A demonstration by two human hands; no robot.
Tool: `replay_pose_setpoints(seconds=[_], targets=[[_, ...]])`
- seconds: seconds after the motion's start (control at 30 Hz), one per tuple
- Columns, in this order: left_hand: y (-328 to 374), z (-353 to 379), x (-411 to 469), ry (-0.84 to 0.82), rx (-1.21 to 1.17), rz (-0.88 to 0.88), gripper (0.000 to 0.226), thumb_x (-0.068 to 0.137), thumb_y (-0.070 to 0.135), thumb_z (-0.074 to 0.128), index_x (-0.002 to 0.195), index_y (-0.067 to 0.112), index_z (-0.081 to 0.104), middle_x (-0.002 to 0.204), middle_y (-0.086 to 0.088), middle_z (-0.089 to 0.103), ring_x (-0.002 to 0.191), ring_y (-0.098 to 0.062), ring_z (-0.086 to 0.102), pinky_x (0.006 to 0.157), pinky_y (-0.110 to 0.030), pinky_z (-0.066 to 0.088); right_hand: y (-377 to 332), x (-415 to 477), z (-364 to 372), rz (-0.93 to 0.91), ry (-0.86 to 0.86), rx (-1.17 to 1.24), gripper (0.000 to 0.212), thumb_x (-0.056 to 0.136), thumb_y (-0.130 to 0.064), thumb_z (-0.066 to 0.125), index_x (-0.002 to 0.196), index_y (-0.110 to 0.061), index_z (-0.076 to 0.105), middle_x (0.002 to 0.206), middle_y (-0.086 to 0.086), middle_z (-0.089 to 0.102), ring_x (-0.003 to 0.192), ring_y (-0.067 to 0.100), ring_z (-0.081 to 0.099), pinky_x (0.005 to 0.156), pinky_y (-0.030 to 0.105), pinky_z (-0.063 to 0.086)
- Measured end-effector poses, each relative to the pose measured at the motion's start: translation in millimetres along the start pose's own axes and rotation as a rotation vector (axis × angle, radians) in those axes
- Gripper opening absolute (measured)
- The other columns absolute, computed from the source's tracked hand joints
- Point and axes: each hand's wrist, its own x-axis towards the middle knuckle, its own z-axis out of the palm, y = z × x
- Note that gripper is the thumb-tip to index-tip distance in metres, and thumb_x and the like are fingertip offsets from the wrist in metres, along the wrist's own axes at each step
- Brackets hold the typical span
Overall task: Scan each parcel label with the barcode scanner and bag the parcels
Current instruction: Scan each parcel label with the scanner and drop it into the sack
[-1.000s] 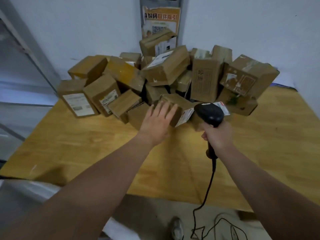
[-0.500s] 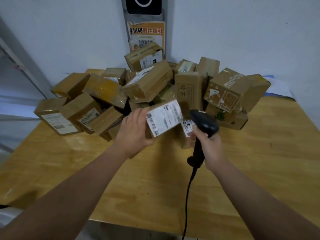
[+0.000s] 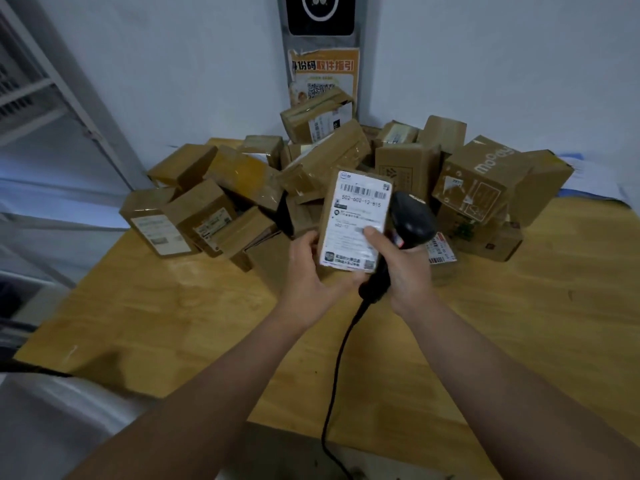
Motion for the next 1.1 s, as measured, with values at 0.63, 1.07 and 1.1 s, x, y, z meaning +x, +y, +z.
replay_pose_setpoints(seconds=[0.63,1.07,1.1], targets=[[-18,-49,25,-0.079,-0.231,-0.388,0.103,0.076,0.022,0.081,0.147,0.05,0.012,0.138,-0.002,0.048,0.115,-0.024,0.057,0.094,-0.05,0.051,-5,-20,-7,-0.046,-0.044,-0.547,0.034,0.085,-0.024,0.072,0.059,-0.008,0.057,0.048,0.007,0.051,0.043,0.021,0.05,0.05,0.033,0.045],[-43,-45,23,0.025,-0.229,-0.408,0.099,0.077,0.022,0.081,0.148,0.045,0.015,0.136,0.001,0.051,0.122,-0.023,0.051,0.091,-0.043,0.051,12,-46,-13,0.007,-0.062,-0.713,0.034,0.086,-0.019,0.067,0.056,-0.007,0.058,0.047,0.011,0.055,0.039,0.021,0.052,0.052,0.031,0.047],[-43,-44,23,0.03,-0.234,-0.407,0.099,0.077,0.021,0.081,0.148,0.044,0.016,0.135,0.001,0.052,0.121,-0.023,0.052,0.093,-0.045,0.051,12,-47,-13,0.004,-0.066,-0.709,0.034,0.086,-0.019,0.067,0.055,-0.007,0.057,0.047,0.012,0.055,0.039,0.021,0.052,0.05,0.03,0.047]])
